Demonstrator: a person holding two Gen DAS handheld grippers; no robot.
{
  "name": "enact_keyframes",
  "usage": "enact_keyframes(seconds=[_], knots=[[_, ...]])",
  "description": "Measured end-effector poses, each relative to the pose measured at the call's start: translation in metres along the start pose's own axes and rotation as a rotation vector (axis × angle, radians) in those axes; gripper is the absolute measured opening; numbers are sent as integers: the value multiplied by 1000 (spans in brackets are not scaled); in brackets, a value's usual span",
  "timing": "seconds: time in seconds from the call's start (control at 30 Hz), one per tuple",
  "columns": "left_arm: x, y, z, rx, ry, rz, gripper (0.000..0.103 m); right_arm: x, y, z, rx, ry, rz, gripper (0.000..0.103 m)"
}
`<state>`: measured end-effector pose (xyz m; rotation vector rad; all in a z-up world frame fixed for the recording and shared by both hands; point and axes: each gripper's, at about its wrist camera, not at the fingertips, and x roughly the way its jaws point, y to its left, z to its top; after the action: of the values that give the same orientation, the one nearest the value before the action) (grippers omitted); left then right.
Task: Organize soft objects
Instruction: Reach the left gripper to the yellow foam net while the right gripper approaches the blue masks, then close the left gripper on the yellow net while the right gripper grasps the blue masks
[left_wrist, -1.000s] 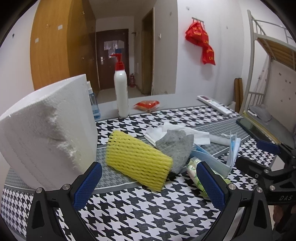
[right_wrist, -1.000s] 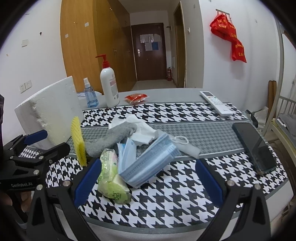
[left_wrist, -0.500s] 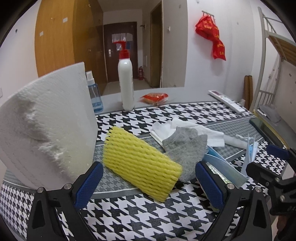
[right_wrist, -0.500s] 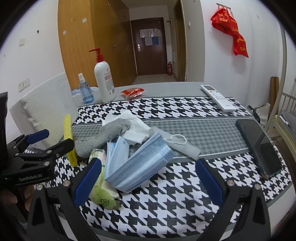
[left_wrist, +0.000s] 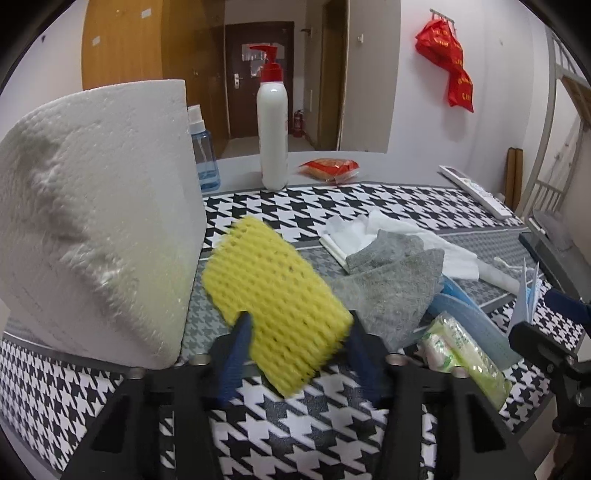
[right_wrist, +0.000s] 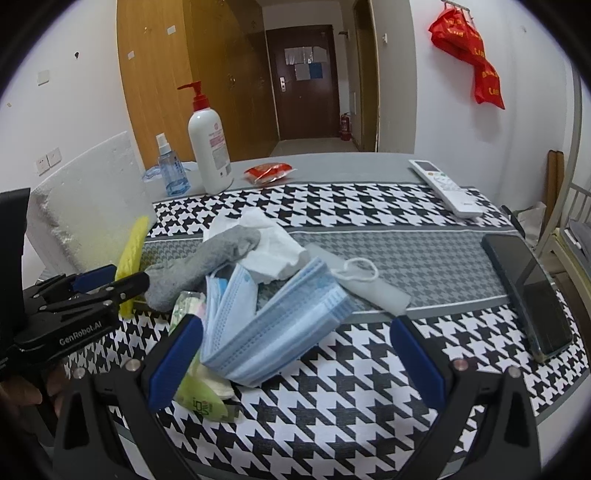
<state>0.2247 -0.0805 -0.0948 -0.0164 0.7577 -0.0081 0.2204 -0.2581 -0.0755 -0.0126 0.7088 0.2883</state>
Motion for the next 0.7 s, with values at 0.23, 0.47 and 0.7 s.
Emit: enact_keyframes(seconds=[0.23,0.47,0.7], knots=[[-4,7,-3,-17,-7,-7,18,0,-3,0,27,3,18,102],[-7,8,-3,-5,-24,-9,15,2,-10,-6,66,21,29,101],[-8,11,-1,-5,-34,-26,13,10,-6,-7,90,72,94,76]])
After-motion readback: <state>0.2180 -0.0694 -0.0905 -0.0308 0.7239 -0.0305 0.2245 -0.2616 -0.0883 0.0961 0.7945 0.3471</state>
